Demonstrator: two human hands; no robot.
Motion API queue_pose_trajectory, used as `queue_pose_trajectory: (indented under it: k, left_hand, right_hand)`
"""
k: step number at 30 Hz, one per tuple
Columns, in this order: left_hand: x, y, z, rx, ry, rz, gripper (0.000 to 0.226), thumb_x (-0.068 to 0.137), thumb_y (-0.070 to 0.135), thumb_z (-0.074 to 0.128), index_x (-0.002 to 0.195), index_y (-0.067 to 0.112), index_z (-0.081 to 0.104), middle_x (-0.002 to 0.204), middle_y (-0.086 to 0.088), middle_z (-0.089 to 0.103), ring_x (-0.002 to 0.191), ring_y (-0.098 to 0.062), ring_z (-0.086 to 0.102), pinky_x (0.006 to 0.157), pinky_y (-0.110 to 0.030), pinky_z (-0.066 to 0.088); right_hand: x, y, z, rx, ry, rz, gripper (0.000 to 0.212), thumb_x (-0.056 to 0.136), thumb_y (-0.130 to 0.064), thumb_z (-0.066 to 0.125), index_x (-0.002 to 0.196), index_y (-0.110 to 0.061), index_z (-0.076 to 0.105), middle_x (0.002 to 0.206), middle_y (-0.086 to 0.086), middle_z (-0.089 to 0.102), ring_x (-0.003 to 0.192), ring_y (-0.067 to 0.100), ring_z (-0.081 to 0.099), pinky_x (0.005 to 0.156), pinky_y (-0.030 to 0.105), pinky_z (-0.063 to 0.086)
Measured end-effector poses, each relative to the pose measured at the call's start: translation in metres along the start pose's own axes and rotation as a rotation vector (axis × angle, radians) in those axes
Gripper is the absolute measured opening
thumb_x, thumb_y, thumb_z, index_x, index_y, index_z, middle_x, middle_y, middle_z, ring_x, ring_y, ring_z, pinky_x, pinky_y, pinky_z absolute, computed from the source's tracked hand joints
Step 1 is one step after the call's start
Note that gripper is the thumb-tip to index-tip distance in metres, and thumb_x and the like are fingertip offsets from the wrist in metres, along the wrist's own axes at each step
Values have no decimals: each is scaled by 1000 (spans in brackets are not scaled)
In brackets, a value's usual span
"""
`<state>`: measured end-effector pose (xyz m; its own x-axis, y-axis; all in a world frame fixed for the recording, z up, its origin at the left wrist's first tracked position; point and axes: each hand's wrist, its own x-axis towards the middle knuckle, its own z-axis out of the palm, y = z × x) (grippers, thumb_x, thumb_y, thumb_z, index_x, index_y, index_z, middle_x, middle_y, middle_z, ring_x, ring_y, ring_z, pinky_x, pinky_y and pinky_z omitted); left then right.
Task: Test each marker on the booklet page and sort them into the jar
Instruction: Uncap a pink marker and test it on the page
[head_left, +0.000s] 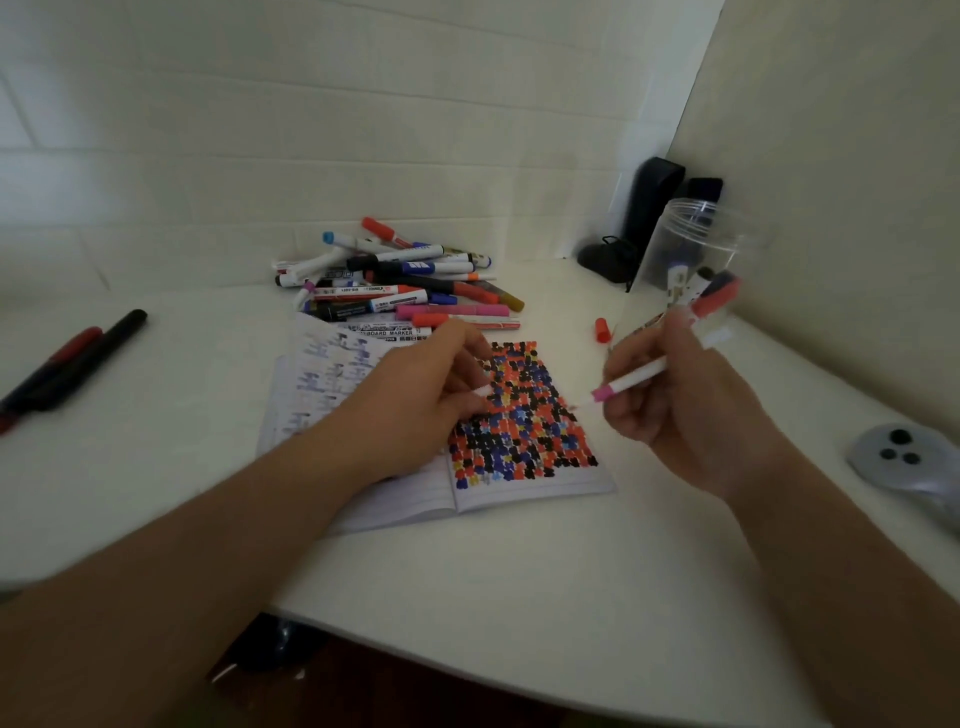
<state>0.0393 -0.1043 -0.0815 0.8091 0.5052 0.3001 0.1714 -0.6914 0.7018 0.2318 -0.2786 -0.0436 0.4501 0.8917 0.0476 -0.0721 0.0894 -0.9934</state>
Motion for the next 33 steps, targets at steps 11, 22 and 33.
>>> queue_pose_trajectory:
  k: [11, 22, 33]
  left_hand:
    - [-3, 1, 4, 178, 17, 44, 17, 92, 31, 75, 103, 41, 67, 90, 27, 65, 88, 17, 57, 70, 3, 38]
    - [0, -2, 4, 185, -21, 39, 14, 91, 31, 76, 100, 40, 71, 91, 26, 66, 90, 15, 58, 70, 3, 38]
    - [2, -2, 4, 187, -42, 45, 18, 90, 26, 77, 100, 40, 71, 89, 28, 66, 92, 17, 58, 72, 5, 37]
  right_hand:
    - [0, 27, 12, -682, -25, -127, 29, 85, -6, 78, 70, -5, 53, 60, 17, 57, 54, 25, 53, 52, 36, 49]
    - [1, 29, 10, -701, 20, -142, 32, 83, -1, 74, 68, 2, 46, 61, 29, 56, 47, 21, 54, 49, 33, 51]
    - [1, 30, 14, -803, -8, -178, 33, 79, 0, 72, 67, -1, 42, 56, 11, 43, 50, 13, 42, 48, 24, 40]
